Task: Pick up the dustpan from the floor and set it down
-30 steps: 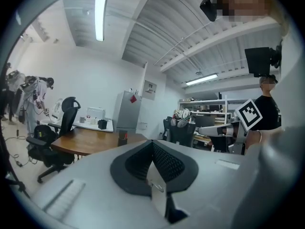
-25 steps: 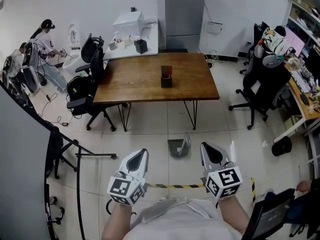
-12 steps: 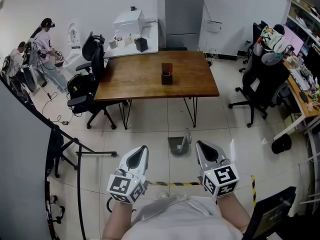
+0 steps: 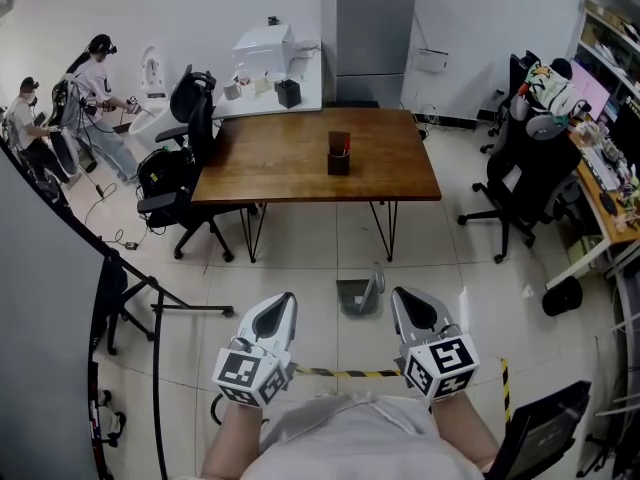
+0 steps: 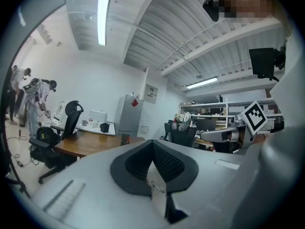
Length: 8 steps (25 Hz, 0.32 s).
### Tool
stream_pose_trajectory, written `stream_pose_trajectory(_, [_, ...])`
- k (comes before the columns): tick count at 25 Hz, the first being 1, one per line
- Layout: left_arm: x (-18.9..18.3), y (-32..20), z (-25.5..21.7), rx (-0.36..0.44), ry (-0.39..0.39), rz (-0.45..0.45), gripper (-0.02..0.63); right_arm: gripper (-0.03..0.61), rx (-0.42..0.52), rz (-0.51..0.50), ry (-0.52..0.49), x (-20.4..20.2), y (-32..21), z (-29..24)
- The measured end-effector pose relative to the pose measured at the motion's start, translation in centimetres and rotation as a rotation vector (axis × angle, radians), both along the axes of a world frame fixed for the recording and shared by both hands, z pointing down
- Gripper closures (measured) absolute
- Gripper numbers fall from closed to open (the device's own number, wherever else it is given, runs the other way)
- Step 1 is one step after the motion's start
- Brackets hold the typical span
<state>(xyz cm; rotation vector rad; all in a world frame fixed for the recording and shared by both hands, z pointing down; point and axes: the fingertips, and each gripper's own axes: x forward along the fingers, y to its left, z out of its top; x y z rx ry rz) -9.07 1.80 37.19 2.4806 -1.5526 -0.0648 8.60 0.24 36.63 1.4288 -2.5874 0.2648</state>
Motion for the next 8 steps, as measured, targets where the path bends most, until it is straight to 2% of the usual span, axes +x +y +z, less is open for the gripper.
stream_pose_trajectory(8, [0.0, -1.1, -0.4, 0.01, 0.012, 0.015, 0.6, 0.578, -0.011, 0.003, -0.003, -0.8, -1.1, 0.1])
